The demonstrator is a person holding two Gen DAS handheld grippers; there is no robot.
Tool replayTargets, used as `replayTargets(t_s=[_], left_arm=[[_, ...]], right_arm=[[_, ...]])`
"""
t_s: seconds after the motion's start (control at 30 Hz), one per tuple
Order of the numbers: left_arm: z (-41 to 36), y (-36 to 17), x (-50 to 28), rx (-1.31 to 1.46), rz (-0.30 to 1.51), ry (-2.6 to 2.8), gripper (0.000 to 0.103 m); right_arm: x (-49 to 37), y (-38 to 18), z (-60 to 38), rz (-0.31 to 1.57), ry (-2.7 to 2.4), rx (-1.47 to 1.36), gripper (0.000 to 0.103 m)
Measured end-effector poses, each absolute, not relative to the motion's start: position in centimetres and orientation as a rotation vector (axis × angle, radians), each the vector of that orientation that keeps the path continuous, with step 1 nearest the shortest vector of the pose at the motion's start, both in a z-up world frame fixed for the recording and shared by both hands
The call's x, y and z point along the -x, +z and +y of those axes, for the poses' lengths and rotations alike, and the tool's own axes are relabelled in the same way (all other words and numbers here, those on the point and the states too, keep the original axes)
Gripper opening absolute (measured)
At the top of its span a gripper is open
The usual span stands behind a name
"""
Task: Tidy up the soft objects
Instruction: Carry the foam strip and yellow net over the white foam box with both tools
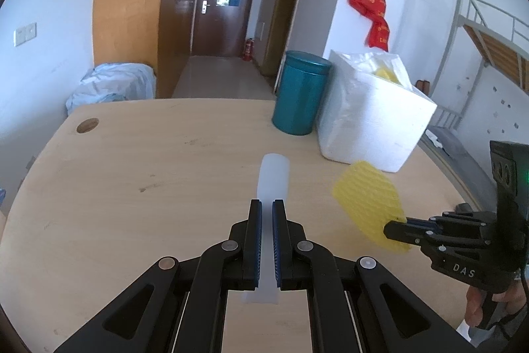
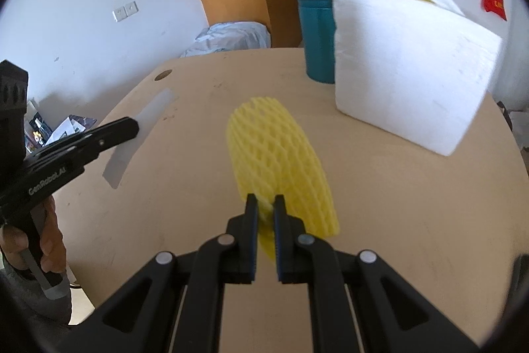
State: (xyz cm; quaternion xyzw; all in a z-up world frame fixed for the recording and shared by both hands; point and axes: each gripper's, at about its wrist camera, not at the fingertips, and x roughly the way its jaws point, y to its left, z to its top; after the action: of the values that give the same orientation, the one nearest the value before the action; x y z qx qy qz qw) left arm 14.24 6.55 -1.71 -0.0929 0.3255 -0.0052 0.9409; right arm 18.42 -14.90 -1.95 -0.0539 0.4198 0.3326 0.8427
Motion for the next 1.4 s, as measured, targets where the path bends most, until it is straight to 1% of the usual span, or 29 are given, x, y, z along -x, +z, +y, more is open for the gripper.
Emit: replayTargets(t_s=[0.27, 0.8, 1.17, 1.4], left_arm=[[4.2, -0.8, -15.0, 0.173, 0.648, -0.059, 0.006], [0.8, 1.6, -16.0, 0.130, 0.579, -0.121, 0.006], [-1.8, 5.0, -17.3, 0.066, 0.525, -0.139, 0.007], [-2.0, 6.5, -18.5, 0.066, 0.502, -0.169, 0.007]], right_arm=[[-17.6, -0.2, -17.1, 0.808, 0.655, 0.045, 0.011], [-16.8, 2.3, -19.6, 0.705, 0.581, 0.004, 0.011], [-17.3, 5.6, -20.9, 0.585, 0.543, -0.024, 0.011], [-18.7, 7.4, -21.6, 0.526, 0.501, -0.030, 0.011]])
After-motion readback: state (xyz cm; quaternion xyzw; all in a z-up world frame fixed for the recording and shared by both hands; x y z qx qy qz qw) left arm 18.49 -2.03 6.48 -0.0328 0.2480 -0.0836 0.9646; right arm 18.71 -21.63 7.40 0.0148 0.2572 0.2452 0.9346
